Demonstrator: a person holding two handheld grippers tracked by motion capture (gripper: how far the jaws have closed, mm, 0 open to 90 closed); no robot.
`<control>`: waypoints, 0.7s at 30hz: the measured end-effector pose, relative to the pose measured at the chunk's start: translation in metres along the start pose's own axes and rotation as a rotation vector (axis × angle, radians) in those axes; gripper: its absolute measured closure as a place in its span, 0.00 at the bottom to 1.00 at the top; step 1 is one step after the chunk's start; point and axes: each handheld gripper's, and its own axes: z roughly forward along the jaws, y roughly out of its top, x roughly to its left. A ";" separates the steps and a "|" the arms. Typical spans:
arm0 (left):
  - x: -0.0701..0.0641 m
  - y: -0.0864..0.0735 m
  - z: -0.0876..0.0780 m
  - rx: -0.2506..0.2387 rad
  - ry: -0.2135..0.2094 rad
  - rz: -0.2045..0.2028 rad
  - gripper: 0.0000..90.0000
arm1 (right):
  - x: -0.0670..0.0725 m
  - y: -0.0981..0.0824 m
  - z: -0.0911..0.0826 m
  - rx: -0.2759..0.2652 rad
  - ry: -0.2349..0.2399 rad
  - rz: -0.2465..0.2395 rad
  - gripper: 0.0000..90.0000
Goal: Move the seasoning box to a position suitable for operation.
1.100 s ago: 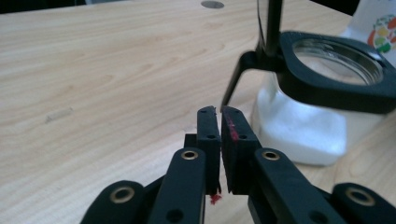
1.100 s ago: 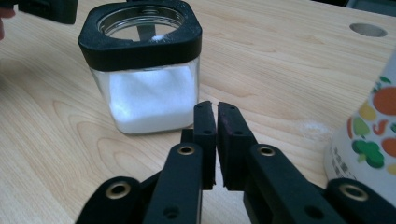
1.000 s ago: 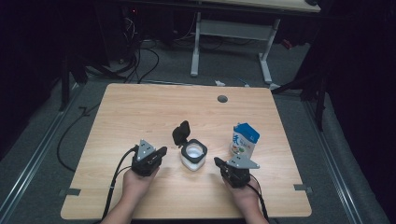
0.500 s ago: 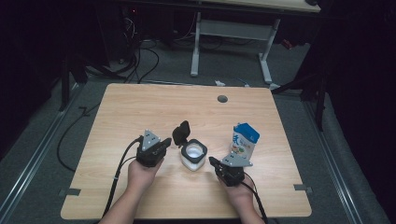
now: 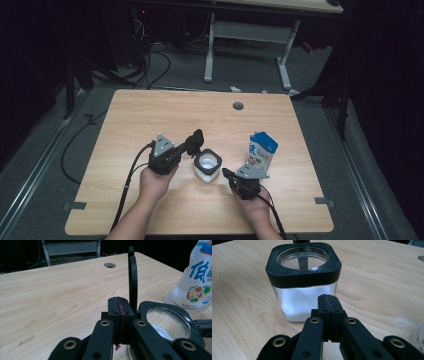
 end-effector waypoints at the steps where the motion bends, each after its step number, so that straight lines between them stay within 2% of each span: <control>1: 0.000 0.000 0.000 0.000 0.000 0.000 1.00 | 0.001 0.000 0.001 0.000 0.002 0.002 1.00; 21: -0.009 -0.001 -0.003 -0.003 -0.020 0.006 1.00 | 0.007 0.001 0.004 0.004 0.016 -0.011 1.00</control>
